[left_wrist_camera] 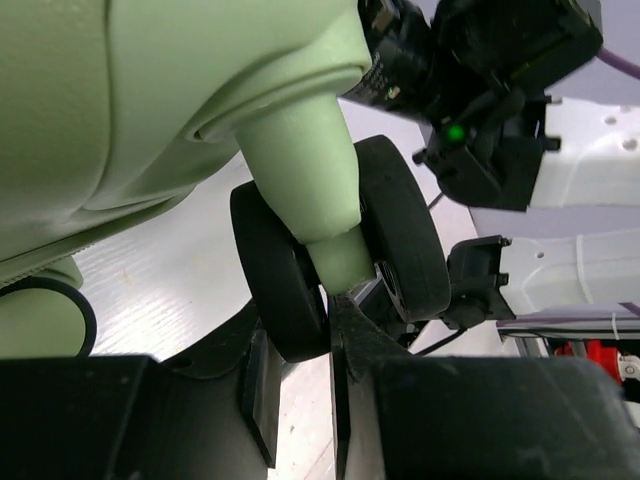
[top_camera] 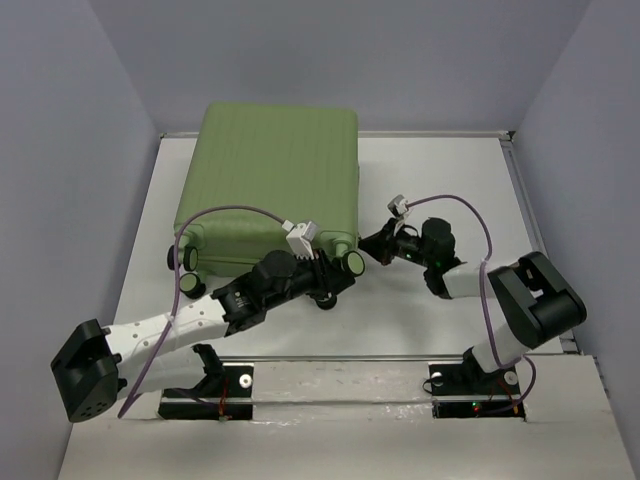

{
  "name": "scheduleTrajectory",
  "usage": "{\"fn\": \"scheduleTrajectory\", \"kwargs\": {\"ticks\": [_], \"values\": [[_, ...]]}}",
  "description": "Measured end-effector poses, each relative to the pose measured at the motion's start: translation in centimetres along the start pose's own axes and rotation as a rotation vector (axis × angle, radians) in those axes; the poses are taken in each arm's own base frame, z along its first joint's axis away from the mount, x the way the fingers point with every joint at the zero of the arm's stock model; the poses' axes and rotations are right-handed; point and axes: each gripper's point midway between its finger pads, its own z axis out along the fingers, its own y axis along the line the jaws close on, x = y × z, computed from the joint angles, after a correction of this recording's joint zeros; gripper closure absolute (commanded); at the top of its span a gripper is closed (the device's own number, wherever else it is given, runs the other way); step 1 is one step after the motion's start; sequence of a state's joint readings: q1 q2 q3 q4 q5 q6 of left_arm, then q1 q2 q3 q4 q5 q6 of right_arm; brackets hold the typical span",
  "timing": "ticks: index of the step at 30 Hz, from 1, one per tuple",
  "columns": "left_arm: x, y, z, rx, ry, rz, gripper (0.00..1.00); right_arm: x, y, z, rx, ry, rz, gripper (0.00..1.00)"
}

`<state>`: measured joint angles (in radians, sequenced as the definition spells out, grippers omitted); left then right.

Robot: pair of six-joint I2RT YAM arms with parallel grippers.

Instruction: Pack the luggage

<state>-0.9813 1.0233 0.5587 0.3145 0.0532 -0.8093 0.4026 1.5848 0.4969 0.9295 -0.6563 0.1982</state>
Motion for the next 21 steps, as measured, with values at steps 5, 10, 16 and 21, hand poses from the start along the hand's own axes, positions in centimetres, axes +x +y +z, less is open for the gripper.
{"fn": "scheduleTrajectory", "kwargs": {"ticks": [5,10,16,21], "values": [[-0.4,-0.6,0.6,-0.005,0.006,0.016,0.94,-0.1,1.8,-0.3,0.101,-0.022,-0.011,0.93],[-0.3,-0.6,0.8,-0.026,0.03,0.041,0.94,0.9,3.7,-0.6,0.245,-0.057,0.009,0.93],[-0.4,-0.6,1.0,-0.077,0.08,0.083,0.94,1.8,6.3,-2.2,0.353,-0.108,0.053,0.93],[-0.3,-0.3,0.5,-0.096,0.114,0.095,0.94,1.9,8.3,-3.3,0.42,-0.13,0.071,0.93]]}}
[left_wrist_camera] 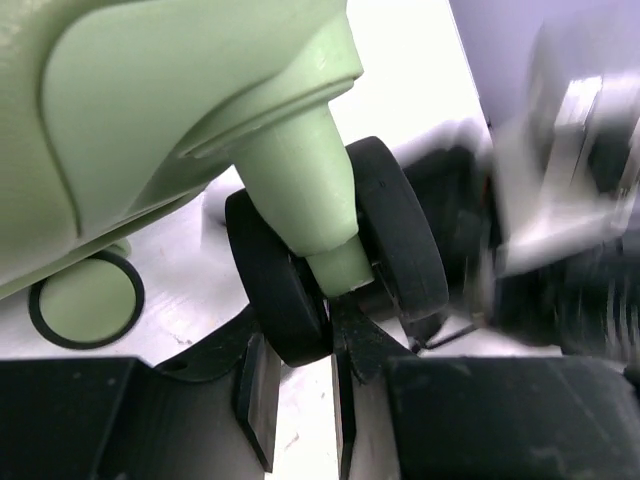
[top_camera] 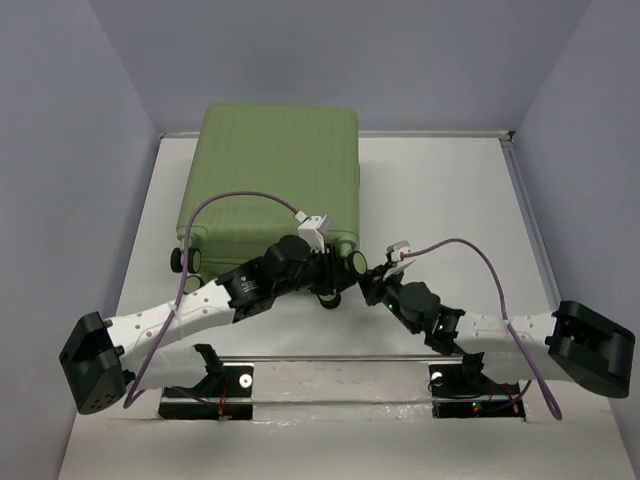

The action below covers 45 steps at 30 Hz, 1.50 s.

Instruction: Pack the luggage

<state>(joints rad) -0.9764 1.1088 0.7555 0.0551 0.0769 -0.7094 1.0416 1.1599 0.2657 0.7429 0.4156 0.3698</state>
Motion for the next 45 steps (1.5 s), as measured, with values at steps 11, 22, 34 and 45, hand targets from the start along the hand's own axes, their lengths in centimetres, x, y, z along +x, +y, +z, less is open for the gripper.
{"fn": "scheduleTrajectory", "kwargs": {"ticks": [11,22,34,45], "values": [[-3.4,1.1,1.5,-0.049,-0.068,0.023,0.94,13.7,16.1,-11.8,-0.519,0.491,-0.139,0.93],[-4.4,1.5,2.8,-0.072,-0.066,0.017,0.74,11.5,16.9,-9.1,-0.434,0.364,-0.115,0.93],[-13.0,-3.8,-4.5,0.149,-0.485,-0.011,0.01,-2.7,2.4,-5.3,-0.103,-0.008,0.052,0.63],[-10.2,-2.1,-2.4,0.093,-0.359,-0.018,0.01,-0.8,-1.1,-4.1,0.029,0.107,-0.033,0.5]]}}
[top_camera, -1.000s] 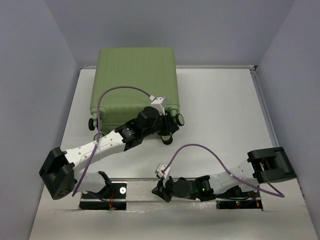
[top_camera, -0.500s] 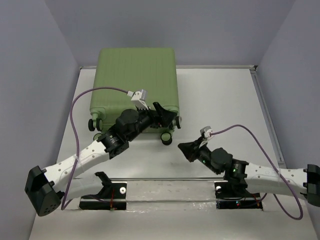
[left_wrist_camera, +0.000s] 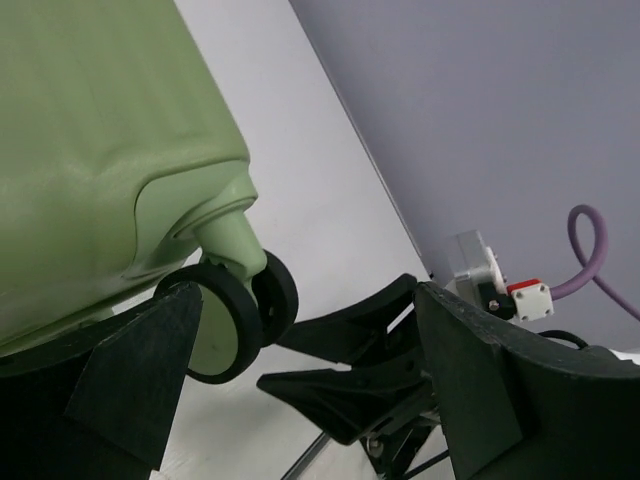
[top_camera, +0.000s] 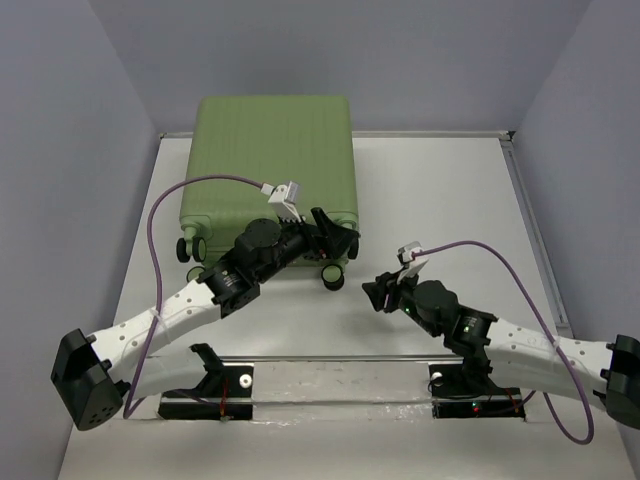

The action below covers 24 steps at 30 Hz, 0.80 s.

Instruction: Pack the luggage

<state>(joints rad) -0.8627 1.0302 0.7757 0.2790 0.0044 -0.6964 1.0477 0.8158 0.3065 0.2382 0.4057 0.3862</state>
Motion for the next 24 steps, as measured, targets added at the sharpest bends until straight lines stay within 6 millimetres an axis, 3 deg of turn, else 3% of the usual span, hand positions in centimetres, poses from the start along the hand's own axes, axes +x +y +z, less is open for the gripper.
{"fn": "scheduleTrajectory", "kwargs": {"ticks": [5,15,24], "values": [[1.6,0.5,0.2,-0.04,0.081,0.004,0.01,-0.1,-0.5,-0.1,0.014,0.0,-0.002,0.5],[6.2,1.3,2.9,-0.116,0.243,0.013,0.01,-0.6,-0.8,-0.4,0.017,-0.013,0.005,0.5],[6.1,1.4,3.6,-0.106,0.185,-0.063,0.08,-0.3,-1.0,-0.4,0.023,0.001,-0.001,0.5]]}}
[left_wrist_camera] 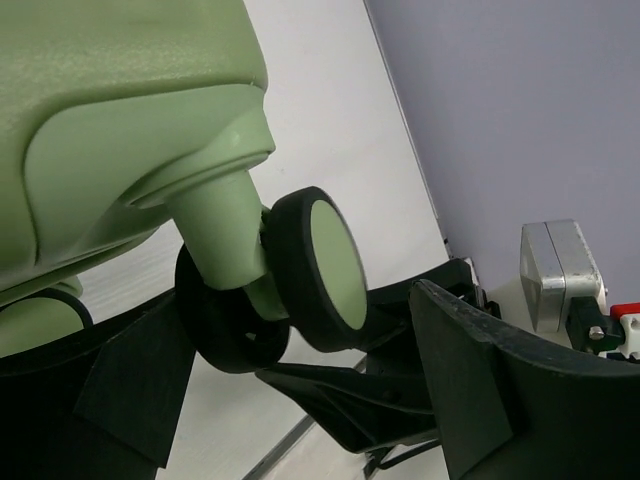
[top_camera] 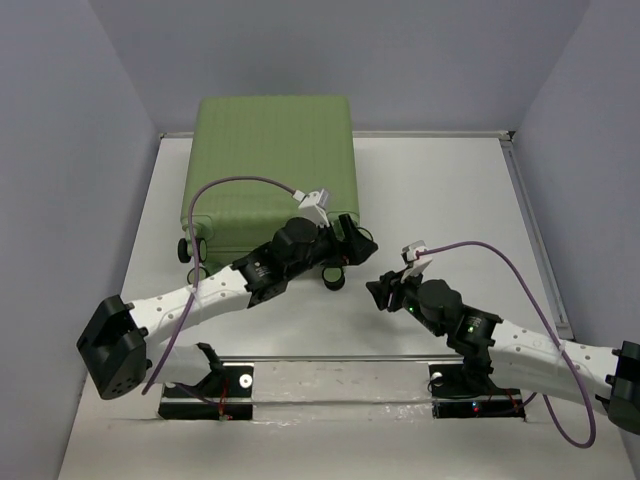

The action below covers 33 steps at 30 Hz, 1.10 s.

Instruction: Pack the luggage

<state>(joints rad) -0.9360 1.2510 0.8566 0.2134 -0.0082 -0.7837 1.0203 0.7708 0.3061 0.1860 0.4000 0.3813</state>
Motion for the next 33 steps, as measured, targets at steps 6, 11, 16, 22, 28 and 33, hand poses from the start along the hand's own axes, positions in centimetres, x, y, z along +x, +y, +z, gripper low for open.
{"fn": "scheduleTrajectory", "kwargs": {"ticks": [6,11,16,22,28,33], "values": [[-0.5,0.3,-0.2,0.011,-0.059,-0.057,0.18,0.0,0.0,0.0,0.001,0.0,0.001,0.47],[-0.6,0.7,-0.1,0.011,-0.091,-0.091,0.27,0.1,-0.2,0.1,0.014,0.001,0.001,0.47],[-0.7,0.7,0.1,0.017,-0.107,-0.115,0.35,0.8,-0.9,0.6,0.045,0.031,-0.02,0.48],[-0.7,1.0,0.3,0.004,-0.114,-0.161,0.94,0.4,-1.3,0.6,0.055,0.019,-0.017,0.48],[-0.8,0.8,0.2,0.011,-0.124,-0.161,0.94,-0.7,-2.1,1.1,0.067,0.005,-0.018,0.48],[-1.0,1.0,-1.1,-0.001,-0.143,-0.161,0.94,-3.4,-2.5,2.1,-0.014,-0.057,-0.008,0.48]]}}
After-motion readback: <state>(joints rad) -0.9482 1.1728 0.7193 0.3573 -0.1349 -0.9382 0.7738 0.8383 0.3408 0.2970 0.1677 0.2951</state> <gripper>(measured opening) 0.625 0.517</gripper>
